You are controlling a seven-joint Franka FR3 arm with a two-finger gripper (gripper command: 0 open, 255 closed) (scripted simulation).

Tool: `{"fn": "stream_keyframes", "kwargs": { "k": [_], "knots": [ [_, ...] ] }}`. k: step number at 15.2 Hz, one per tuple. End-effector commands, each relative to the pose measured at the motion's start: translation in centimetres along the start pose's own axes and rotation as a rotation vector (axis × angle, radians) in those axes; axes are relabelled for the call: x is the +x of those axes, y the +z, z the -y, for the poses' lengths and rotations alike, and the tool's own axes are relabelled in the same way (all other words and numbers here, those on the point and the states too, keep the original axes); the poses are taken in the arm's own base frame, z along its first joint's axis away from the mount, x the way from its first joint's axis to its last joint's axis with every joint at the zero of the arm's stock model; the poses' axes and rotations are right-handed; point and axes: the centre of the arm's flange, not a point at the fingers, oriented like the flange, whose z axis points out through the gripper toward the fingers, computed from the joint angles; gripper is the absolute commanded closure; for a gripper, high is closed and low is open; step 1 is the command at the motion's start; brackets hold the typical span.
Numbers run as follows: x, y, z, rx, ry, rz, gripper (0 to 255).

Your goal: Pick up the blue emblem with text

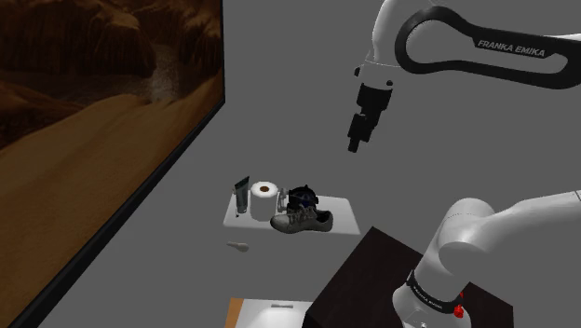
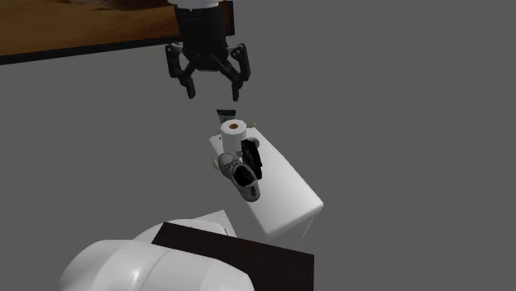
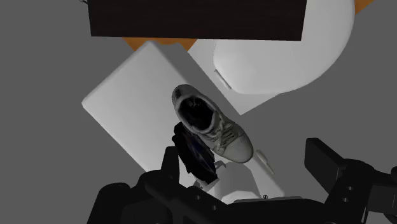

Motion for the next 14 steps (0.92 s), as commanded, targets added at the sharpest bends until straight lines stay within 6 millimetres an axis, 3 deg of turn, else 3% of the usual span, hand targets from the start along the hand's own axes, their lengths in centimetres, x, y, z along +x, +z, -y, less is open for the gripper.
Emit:
{"fn": "stream_keyframes", "kwargs": {
  "k": [1,14],
  "knots": [
    [0.0,0.0,0.0,0.000,0.000,0.000,0],
    [9.5,14.0,-4.0,0.009,-0.383,0.028,0]
  ]
}}
